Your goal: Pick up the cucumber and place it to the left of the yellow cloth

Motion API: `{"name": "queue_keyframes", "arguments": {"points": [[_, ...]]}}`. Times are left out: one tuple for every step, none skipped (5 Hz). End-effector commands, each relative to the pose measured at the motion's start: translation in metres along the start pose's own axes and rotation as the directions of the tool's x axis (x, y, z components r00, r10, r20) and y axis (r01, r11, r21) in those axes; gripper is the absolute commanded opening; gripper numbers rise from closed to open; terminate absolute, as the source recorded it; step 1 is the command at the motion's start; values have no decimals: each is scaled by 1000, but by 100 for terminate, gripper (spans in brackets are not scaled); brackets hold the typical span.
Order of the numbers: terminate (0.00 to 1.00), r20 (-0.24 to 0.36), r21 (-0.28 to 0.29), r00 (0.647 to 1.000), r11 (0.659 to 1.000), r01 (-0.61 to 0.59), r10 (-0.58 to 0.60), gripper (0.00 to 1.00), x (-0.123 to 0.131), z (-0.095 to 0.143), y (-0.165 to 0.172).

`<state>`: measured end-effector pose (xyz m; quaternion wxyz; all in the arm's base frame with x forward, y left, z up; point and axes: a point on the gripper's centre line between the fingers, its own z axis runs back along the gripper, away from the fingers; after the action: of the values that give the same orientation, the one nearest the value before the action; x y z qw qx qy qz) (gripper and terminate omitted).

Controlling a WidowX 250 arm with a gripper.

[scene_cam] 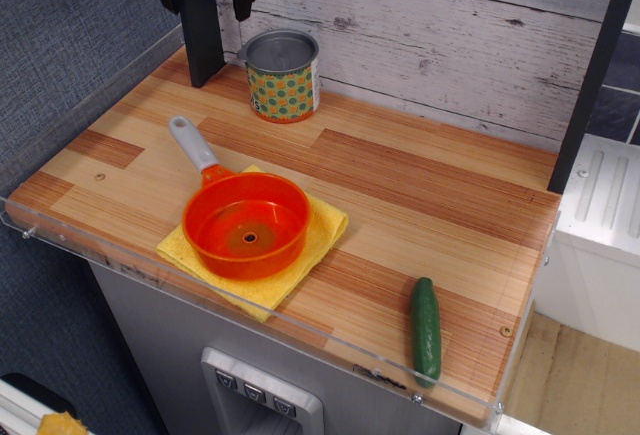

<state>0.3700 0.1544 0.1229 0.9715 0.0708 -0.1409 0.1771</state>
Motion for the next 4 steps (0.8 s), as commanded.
{"name": "queue_keyframes", "arguments": {"points": [[0,0,0,1000,1000,0,0,100,0,0,0],[0,35,7,998,999,43,-43,100,-13,6,-14],[0,4,-12,998,998,65,-65,100,-36,15,-31],[0,2,-29,995,995,97,-97,100,-61,34,-53]]}}
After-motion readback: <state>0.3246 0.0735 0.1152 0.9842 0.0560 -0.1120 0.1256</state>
